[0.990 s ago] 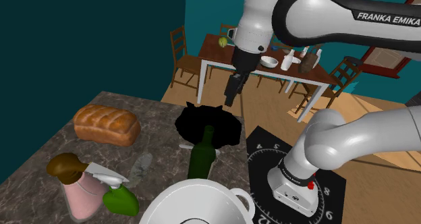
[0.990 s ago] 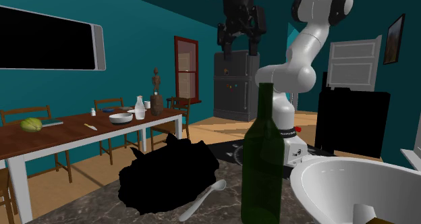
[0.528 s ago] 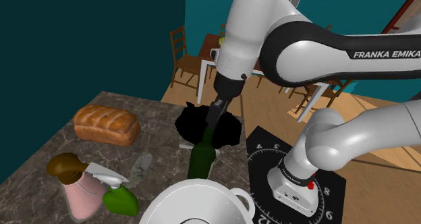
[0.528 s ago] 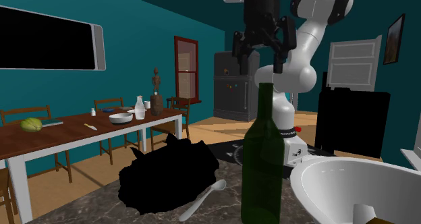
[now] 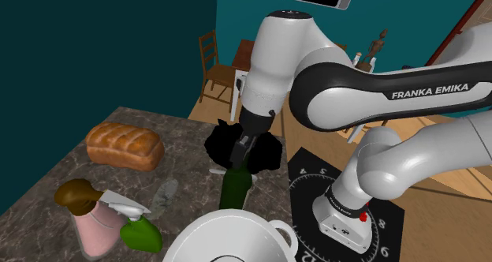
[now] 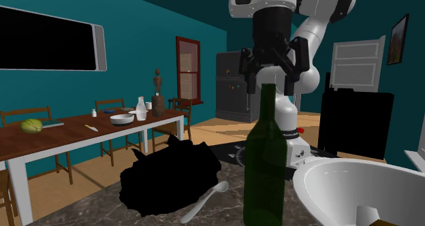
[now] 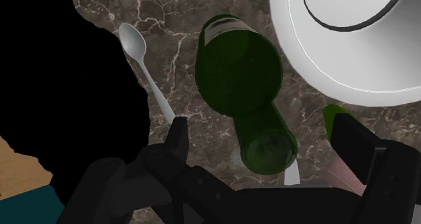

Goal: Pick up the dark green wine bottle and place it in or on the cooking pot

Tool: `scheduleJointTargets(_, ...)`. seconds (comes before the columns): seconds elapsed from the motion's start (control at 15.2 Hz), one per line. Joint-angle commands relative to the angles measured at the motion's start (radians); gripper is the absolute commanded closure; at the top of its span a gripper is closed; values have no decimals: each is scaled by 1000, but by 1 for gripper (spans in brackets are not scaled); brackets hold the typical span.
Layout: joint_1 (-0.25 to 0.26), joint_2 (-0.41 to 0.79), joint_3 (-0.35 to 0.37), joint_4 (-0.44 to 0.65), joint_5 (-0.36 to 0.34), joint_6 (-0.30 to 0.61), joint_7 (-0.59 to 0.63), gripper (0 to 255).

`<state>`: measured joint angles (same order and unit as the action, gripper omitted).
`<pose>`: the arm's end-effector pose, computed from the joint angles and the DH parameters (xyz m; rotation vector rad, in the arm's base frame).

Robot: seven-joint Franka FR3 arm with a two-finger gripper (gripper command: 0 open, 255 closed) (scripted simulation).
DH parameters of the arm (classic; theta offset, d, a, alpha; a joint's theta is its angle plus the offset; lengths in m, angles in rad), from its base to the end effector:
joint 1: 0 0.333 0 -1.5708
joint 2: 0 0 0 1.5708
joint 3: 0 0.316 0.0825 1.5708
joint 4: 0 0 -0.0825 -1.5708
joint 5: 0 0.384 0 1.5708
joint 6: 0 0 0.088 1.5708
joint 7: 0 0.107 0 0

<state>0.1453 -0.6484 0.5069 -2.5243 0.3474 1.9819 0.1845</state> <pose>0.2842 0.2544 0.4682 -3.0710 -0.3916 -0.0743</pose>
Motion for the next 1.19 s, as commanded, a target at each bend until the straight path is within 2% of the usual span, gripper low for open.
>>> scheduleJointTargets(0.0, 0, 9, 8, -16, 4, 25, 0, 0)
scheduleJointTargets(0.46, 0, 9, 8, -16, 4, 25, 0, 0)
scheduleJointTargets(0.53, 0, 9, 8, -16, 4, 25, 0, 255)
scheduleJointTargets(1.12, 0, 9, 8, -16, 4, 25, 0, 255)
